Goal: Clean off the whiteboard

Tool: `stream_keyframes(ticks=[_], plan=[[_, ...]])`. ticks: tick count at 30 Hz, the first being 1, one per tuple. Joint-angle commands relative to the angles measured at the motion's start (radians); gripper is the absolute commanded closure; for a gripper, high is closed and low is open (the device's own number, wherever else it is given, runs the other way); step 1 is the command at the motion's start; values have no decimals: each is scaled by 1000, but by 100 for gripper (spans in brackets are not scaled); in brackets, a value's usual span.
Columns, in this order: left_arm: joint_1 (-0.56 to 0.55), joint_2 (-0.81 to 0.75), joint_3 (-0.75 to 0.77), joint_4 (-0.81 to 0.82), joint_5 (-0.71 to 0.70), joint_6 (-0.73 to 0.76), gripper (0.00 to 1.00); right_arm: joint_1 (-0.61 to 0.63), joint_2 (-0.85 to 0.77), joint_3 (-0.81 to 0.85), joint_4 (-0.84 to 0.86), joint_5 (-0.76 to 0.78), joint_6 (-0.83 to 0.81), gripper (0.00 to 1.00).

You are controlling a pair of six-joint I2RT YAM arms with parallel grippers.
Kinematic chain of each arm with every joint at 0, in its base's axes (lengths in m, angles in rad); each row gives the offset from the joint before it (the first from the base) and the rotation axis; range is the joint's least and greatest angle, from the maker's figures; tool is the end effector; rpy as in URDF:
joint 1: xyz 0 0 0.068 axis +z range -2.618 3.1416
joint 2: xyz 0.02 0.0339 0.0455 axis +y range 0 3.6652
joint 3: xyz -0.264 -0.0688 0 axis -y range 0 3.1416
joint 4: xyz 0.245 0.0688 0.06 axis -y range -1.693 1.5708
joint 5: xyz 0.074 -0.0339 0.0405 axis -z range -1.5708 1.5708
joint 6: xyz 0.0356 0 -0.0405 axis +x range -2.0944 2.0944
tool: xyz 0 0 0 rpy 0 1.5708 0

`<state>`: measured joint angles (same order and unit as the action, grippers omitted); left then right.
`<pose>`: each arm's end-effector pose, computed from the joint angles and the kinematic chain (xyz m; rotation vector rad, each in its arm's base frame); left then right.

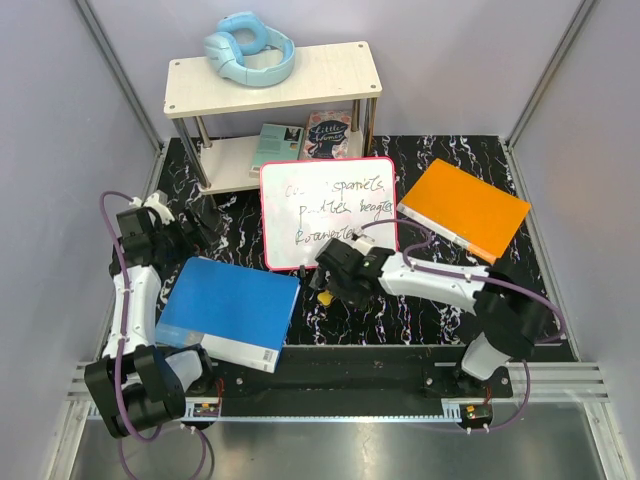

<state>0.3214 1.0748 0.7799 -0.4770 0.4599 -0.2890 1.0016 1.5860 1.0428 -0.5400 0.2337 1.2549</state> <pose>0.2157 0.0552 0.2580 -0.4719 2.2506 -0.5200 0.1771 0.2614 0.2062 0.4172 2.6557 0.4689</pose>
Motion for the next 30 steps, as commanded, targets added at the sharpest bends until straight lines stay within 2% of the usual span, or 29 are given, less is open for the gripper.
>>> stream_keyframes(ticks=[1,5,6,10,11,16,19,29,30], plan=[[1,13,10,31,19,-15,1,9,74,118,-64,32,87,0],[1,36,18,29,25,-16,1,5,123,151,-95,59,129,1],[1,36,19,29,31,-15,1,0,124,146,-95,62,135,7],[-1,37,19,29,34,-15,1,-41,138,111,-77,33,170,14],[1,34,18,29,34,-15,1,-50,147,103,-71,10,167,20],[1,27,13,29,34,-18,1,-66,169,82,-46,-5,152,22],[2,24,15,31,33,-18,1,-78,204,74,-31,-39,152,30],[1,10,9,29,39,-18,1,-84,252,75,12,-51,136,32],[1,10,7,29,40,-16,1,-84,253,72,18,-57,133,70]])
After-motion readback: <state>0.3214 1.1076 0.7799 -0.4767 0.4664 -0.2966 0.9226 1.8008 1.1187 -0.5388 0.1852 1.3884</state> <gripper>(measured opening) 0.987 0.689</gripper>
